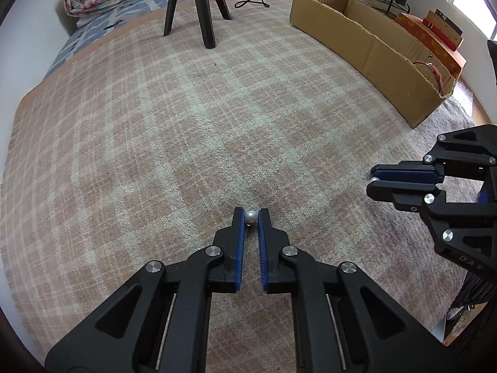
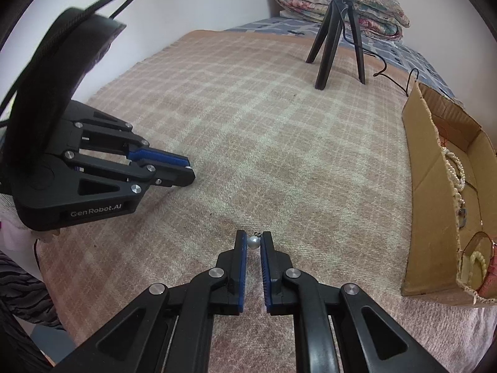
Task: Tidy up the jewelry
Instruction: 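Carry the pearl earring in the left tool over the box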
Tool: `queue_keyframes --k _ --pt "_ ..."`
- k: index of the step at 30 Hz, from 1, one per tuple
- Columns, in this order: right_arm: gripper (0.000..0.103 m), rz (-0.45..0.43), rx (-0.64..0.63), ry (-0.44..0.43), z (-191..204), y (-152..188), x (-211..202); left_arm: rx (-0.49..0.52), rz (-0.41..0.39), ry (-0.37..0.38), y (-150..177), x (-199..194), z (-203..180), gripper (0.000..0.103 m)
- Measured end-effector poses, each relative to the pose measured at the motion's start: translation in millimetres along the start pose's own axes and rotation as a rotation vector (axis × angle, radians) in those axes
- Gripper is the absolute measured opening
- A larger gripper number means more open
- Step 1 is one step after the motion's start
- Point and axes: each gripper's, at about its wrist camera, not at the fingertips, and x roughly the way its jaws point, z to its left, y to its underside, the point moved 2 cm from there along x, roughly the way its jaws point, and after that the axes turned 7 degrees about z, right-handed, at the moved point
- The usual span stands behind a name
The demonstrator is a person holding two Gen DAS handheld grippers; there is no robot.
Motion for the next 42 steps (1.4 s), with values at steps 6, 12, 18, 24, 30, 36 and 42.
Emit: queue_keyframes --k 6,12,18,24,30,36,42 --pt "0.006 -0.027 0.005 -0.010 -1.1 1.4 -14.8 -0.035 -0.030 0.012 -0.7 -16.7 7.5 0.007" --pt "0.006 -0.068 0.007 -0.013 -3.0 1.5 -35.2 -0.046 -0.071 0.027 -10.7 -34.2 6.0 0.007" --pt "0.006 -0.134 0.019 -0.007 -11.8 -0.2 -65.7 -0.051 -0.114 0.045 -25.3 -49.6 -1.0 0.007" --pt "0.006 -0.197 0.060 0.026 -37.3 -0.5 -98.6 -0.042 -0.150 0.062 -42.2 -61.0 -15.1 0.007" --pt "0.006 -0.244 0.119 0.062 -70.0 5.7 -124.7 -0.023 -0.197 0.099 -67.8 -71.8 -38.1 0.007" --pt "0.006 -0.280 0.190 0.098 -105.9 10.9 -145.8 -0.004 -0.240 0.150 -95.7 -76.9 -69.2 0.007" --pt "0.006 -0.306 0.254 0.136 -139.3 15.0 -159.3 0.022 -0.261 0.191 -119.6 -77.7 -102.0 0.007"
